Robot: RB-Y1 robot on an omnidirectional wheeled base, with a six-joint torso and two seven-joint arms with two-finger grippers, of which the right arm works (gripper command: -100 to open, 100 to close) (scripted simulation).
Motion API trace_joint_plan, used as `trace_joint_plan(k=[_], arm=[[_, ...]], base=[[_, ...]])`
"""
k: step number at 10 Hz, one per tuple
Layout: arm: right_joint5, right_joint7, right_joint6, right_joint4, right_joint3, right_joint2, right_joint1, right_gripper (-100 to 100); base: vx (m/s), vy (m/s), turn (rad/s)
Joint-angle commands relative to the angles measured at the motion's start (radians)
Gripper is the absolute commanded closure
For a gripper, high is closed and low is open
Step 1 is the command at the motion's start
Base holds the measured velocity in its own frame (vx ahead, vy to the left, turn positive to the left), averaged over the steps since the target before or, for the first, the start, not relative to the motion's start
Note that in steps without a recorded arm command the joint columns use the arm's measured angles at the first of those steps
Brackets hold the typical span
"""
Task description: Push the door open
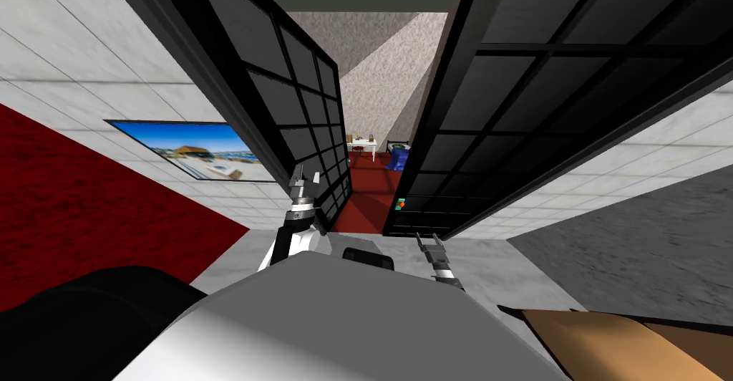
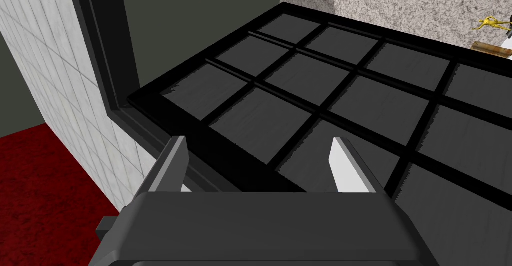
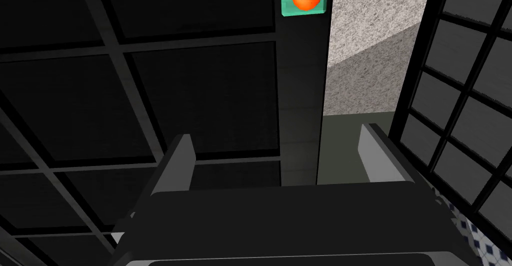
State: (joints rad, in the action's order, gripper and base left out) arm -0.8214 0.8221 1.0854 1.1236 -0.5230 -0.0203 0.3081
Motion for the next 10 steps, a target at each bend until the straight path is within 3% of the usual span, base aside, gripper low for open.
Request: trace_joint_plan(k=[1,6,7,8,10], arm=[[-0.024,0.026,0.018,-0.033,-0.016,0.015,-0.005,-100],[-0.088,0.085,0.059,-0.112,-0.056,0.067,-0.016,-100],[-0.078,0.074,0.054,-0.102,-0.051,0.057,-0.014,-100],[-0.078,0.081,0.048,-0.108,-0.052,0.024,-0.022,-100],[-0.075,0.086,0.038,-0.114,-0.051,0.003,-0.032,-100]], base=[[0.157,0.072,-0.019],[0.144,0.044,-0.017],[0.067,0.030,-0.006],[0.102,0.022,0.027],[0.175,0.011,0.028]])
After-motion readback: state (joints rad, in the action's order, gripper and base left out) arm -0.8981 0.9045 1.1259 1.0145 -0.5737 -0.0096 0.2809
